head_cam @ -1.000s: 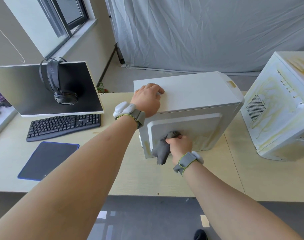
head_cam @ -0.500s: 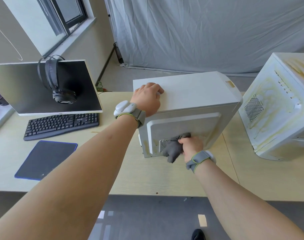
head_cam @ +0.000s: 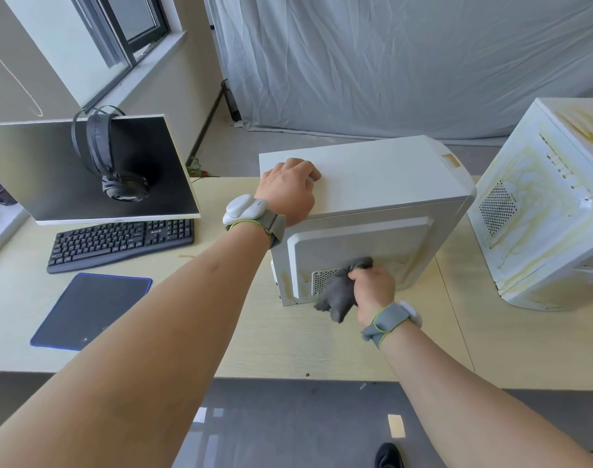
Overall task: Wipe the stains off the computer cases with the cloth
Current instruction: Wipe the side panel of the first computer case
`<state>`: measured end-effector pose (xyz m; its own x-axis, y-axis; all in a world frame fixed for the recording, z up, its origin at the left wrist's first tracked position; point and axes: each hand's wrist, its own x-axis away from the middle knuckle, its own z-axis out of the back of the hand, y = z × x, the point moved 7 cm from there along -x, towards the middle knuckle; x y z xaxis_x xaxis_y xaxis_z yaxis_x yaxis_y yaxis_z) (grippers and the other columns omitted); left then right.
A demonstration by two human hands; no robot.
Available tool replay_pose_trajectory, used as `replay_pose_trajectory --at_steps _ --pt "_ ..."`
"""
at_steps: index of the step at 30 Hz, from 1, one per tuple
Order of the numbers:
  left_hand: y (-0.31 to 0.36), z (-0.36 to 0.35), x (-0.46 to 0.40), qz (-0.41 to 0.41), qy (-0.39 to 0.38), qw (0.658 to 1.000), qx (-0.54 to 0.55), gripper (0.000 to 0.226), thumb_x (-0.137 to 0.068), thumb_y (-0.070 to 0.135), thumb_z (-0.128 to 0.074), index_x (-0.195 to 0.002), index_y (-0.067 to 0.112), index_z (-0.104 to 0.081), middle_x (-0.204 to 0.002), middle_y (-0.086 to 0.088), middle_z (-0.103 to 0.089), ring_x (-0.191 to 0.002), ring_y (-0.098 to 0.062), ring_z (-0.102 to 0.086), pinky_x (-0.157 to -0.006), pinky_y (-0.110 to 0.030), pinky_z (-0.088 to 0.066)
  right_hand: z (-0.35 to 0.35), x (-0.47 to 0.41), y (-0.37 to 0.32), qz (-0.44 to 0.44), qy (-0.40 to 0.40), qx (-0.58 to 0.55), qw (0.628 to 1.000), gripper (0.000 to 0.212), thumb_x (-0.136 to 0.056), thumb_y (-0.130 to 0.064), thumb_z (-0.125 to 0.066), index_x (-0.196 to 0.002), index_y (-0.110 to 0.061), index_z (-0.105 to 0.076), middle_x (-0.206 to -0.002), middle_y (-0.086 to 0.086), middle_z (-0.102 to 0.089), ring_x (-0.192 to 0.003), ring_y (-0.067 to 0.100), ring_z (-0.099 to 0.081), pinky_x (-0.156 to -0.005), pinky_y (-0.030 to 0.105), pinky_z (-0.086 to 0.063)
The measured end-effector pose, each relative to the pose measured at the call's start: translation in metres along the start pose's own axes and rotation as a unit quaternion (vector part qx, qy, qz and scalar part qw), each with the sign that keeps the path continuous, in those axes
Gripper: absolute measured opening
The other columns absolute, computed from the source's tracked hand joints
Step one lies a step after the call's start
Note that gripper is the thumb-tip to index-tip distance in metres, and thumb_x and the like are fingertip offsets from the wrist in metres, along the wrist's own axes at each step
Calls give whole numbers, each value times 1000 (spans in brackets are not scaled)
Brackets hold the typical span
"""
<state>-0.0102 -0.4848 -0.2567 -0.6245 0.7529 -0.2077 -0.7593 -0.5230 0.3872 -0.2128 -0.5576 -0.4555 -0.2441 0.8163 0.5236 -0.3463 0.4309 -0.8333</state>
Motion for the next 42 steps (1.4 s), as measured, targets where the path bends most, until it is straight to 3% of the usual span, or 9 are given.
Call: replay_pose_trajectory --at_steps 5,10,18,21,24,28,33,39,42 --pt "-1 1 1 -1 2 1000 2 36 -101 18 -36 -123 30 -62 -140 7 -52 -128 -22 -44 -105 -33 -30 -54 18 37 -166 -122 -115 972 15 -91 8 -56 -103 -2 -56 -100 21 -62 -94 33 -63 -79 50 -57" --pt "1 0 0 -5 2 1000 -2 35 -101 19 -37 -123 30 -61 -141 8 -51 -129 -22 -44 -105 -32 -29 -85 33 24 -158 -164 -239 944 24 -87 17 -54 -80 -4 -61 -76 13 -63 -68 23 -61 -49 26 -53" --pt "-1 1 1 -6 7 1000 -7 33 -101 20 -39 -123 31 -61 -141 8 -51 -129 -22 -44 -104 -30 -28 -91 44 29 -136 -180 -239 944 23 -92 14 -52 -84 -5 -61 -84 13 -64 -79 24 -62 -83 40 -53" --pt "-2 0 2 -10 7 1000 -3 33 -102 20 -39 -123 31 -62 -141 8 -52 -128 -22 -45 -103 -30 -28 -88 40 23 -152 -164 -271 936 21 -90 15 -54 -85 -5 -61 -82 11 -63 -75 22 -62 -68 32 -54" --pt "3 1 3 -18 5 1000 -8 34 -102 19 -38 -123 30 -61 -141 8 -52 -128 -22 -45 -105 -32 -29 -64 29 3 -134 -120 -317 931 23 -84 14 -55 -77 -7 -62 -72 10 -62 -62 19 -60 -47 22 -51" --pt "6 0 4 -15 -6 1000 -20 34 -103 19 -36 -126 29 -59 -142 6 -50 -128 -23 -44 -105 -33 -29 -25 18 -17 -85 -113 -320 937 23 -86 10 -56 -72 -8 -61 -61 7 -59 -46 13 -58 -49 23 -44" --pt "14 -2 2 -14 1 999 -42 31 -103 18 -38 -125 26 -59 -138 2 -52 -124 -26 -47 -106 -38 -33 32 8 -10 -61 -75 -239 966 8 -82 -2 -60 -75 -6 -60 -79 14 -58 -72 27 -57 -71 39 -43" --pt "32 4 -5 28 -36 989 -138 28 -88 12 -45 -112 21 -57 -118 -5 -54 -100 -33 -53 -86 -40 -43 100 -7 -43 49 4 -249 967 14 -76 0 -65 -89 -2 -62 -76 12 -60 -67 24 -58 -57 27 -44" --pt "61 3 -13 45 -1 988 -149 29 -87 15 -50 -115 15 -59 -120 -9 -55 -105 -35 -55 -90 -41 -45 102 -9 -74 139 -2 -220 966 20 -77 0 -71 -94 -8 -64 -80 7 -66 -72 22 -63 -64 32 -51"
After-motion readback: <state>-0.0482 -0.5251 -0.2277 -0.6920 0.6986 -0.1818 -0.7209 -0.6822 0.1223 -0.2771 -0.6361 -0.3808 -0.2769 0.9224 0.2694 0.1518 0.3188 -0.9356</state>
